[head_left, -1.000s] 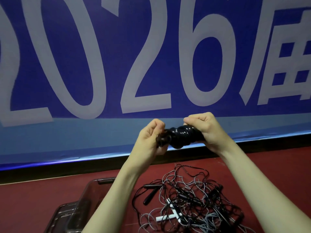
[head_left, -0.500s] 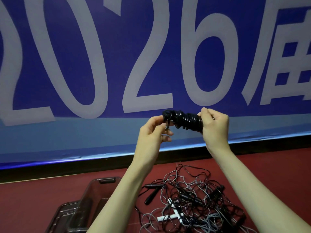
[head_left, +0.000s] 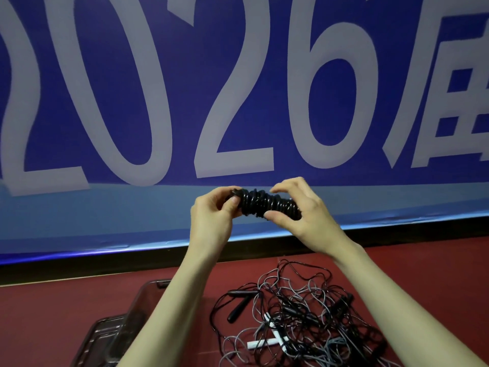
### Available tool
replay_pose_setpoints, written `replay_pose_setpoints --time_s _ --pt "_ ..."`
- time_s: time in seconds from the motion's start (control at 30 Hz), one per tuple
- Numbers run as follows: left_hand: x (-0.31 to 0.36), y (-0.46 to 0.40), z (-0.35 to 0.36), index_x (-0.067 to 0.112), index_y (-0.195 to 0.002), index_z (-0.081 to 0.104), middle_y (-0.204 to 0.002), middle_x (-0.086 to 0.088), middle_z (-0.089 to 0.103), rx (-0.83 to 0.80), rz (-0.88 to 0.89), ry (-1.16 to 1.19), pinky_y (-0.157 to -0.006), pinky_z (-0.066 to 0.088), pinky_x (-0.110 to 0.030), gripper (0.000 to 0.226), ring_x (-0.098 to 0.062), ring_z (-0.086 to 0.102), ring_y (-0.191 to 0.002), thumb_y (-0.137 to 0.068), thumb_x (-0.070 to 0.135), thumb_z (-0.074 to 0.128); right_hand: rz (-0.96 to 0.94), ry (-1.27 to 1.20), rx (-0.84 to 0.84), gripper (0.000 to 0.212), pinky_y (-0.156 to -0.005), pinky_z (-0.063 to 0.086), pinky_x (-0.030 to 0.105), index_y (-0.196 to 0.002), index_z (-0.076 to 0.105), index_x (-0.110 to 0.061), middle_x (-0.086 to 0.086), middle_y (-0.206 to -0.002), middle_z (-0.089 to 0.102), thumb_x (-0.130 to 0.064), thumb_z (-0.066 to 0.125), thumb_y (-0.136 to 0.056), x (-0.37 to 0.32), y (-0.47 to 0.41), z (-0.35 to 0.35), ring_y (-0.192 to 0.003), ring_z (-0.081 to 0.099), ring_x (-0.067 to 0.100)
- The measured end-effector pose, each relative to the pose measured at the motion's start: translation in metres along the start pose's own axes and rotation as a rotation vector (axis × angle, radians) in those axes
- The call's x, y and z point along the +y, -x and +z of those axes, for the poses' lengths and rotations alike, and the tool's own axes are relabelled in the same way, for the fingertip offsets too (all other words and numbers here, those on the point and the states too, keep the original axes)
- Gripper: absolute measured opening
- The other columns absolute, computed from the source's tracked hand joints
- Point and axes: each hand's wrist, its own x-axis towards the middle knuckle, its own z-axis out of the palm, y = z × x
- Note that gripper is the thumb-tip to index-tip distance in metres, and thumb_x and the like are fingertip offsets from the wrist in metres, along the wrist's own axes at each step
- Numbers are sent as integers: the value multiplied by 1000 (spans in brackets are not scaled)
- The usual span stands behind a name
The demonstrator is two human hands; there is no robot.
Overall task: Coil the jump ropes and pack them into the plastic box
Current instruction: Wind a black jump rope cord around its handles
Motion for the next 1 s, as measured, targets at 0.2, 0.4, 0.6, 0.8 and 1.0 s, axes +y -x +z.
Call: replay_pose_setpoints --time_s 0.2,0.4,0.6,0.8,1.0 --pt "4 0 -4 15 -95 71 -80 5 71 8 146 -201 -69 51 -11 25 -2 69 -70 -91 -4 56 19 -78 -335 87 -63 52 22 -141 25 -61 -13 -102 59 -11 68 -84 -17 -2 -6 -66 56 1" --pt "3 -3 -7 7 -97 72 -77 -1 72 51 42 -118 -66 55 -17 12 -7 70 -66 -88 3 65 14 -59 -337 91 -69 56 39 -140 19 -66 -9 -102 59 -11 66 -85 -22 1 -3 -69 56 15" --pt "6 1 -7 16 -77 70 -64 -1 70 82 44 -166 -54 52 -16 10 -8 66 -56 -86 16 70 24 -113 -297 83 -54 54 31 -140 29 -58 -7 -103 60 -5 63 -84 -26 2 0 -58 53 13" --pt "4 1 -10 8 -67 68 -57 -1 68 125 15 -259 -52 50 -19 26 -6 62 -47 -86 26 71 72 -195 -304 86 -50 48 25 -142 29 -56 -1 -96 63 -3 62 -84 -28 6 11 -52 49 3" --pt "8 4 -10 13 -74 72 -62 -1 70 94 26 -226 -72 58 -34 18 -9 66 -56 -87 24 69 99 -293 -192 69 -51 50 33 -127 46 -50 -14 -86 63 -1 65 -83 -29 7 16 -54 52 11"
